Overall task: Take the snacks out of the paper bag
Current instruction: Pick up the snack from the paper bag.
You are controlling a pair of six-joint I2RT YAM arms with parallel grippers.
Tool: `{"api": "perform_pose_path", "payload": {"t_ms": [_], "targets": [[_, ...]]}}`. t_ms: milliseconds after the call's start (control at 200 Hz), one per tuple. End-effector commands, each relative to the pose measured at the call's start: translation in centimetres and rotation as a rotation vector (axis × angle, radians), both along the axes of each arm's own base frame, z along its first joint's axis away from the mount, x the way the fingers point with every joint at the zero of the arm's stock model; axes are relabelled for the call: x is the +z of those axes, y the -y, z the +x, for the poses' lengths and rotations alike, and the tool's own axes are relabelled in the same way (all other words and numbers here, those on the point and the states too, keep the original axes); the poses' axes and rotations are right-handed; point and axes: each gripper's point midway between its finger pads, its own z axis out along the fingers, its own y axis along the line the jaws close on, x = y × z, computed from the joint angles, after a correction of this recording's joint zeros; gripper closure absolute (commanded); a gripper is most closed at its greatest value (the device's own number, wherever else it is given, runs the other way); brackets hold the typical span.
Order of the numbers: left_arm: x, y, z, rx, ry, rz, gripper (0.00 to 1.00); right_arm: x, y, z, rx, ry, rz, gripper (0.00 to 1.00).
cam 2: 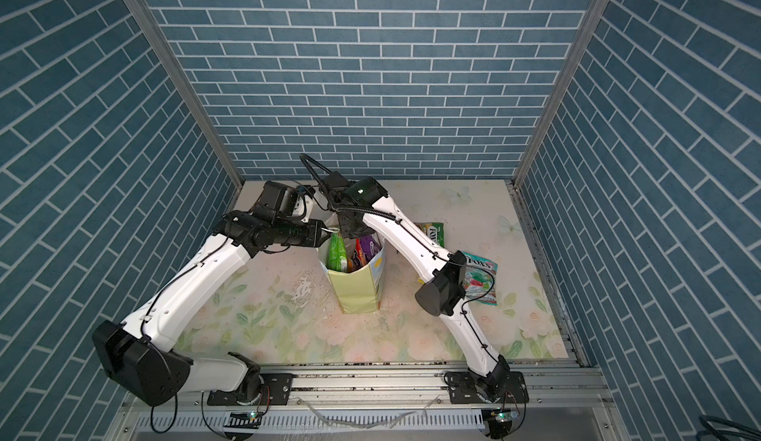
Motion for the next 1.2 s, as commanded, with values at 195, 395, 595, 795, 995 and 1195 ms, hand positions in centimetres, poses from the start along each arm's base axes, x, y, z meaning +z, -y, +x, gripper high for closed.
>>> {"api": "perform_pose_path", "payload": {"t_ms": [195, 395, 595, 795, 995, 1195], "targets": [[-0.3, -0.3, 0.7, 0.011, -0.005, -0.005, 0.59, -0.7, 1.4, 0.6, 0.0, 0.02, -0.098, 0.72], [-0.4, -0.4, 0.7, 0.013, -0.008, -0.005, 0.59, -0.7, 1.7, 1.0, -0.007, 0.038, -0.116, 0.73], [-0.5, -0.3, 0.9, 0.012, -0.013, -0.005, 0.59, -0.5, 1.8, 1.5, -0.011, 0.063, -0.122, 0.81], [-0.6, -0.3, 1.0, 0.011, -0.018, -0.003, 0.59, -0.7, 1.8, 1.7, -0.011, 0.068, -0.129, 0.88], [-0.7, -0.2, 1.0, 0.009, -0.022, -0.001, 0.59, 0.2, 2.0, 2.1, -0.016, 0.103, -0.125, 1.0], [-0.5, -0.2, 1.0, 0.006, -0.019, -0.002, 0.59, 1.9, 2.1, 2.2, -0.006, 0.151, -0.107, 1.0]]}}
